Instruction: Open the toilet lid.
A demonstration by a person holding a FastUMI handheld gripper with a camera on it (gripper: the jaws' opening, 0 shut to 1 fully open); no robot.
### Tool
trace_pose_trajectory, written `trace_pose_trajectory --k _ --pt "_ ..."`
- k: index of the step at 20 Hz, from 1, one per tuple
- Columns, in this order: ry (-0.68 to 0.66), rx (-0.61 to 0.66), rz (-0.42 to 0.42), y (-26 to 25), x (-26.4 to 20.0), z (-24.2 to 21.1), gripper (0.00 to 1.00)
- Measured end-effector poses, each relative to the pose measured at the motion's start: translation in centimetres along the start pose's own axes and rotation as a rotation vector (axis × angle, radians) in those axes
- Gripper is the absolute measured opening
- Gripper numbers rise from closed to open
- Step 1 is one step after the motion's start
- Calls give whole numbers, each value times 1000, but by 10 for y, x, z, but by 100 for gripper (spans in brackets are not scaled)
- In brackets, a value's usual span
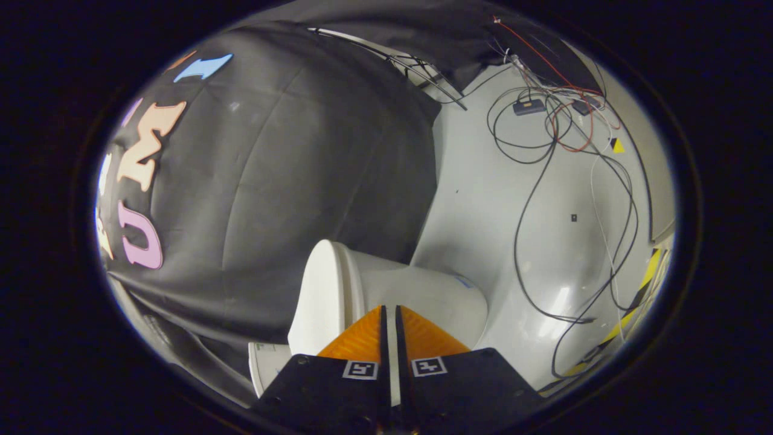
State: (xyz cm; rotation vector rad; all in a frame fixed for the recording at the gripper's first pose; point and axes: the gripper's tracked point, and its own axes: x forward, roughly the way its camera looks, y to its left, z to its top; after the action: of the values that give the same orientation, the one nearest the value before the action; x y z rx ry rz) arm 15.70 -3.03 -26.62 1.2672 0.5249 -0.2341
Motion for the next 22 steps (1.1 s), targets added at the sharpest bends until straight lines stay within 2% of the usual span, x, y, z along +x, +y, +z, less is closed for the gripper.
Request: trace_pose_trajectory --k 8,11,18,20,22 --pt "63 57 85 7 12 -15 6" --pt "73 61 74 3 17 -19 6" --pt "84 118 137 13 26 -24 7" --pt "93 136 167 15 24 -27 6" --pt "107 109 163 14 25 -28 2"
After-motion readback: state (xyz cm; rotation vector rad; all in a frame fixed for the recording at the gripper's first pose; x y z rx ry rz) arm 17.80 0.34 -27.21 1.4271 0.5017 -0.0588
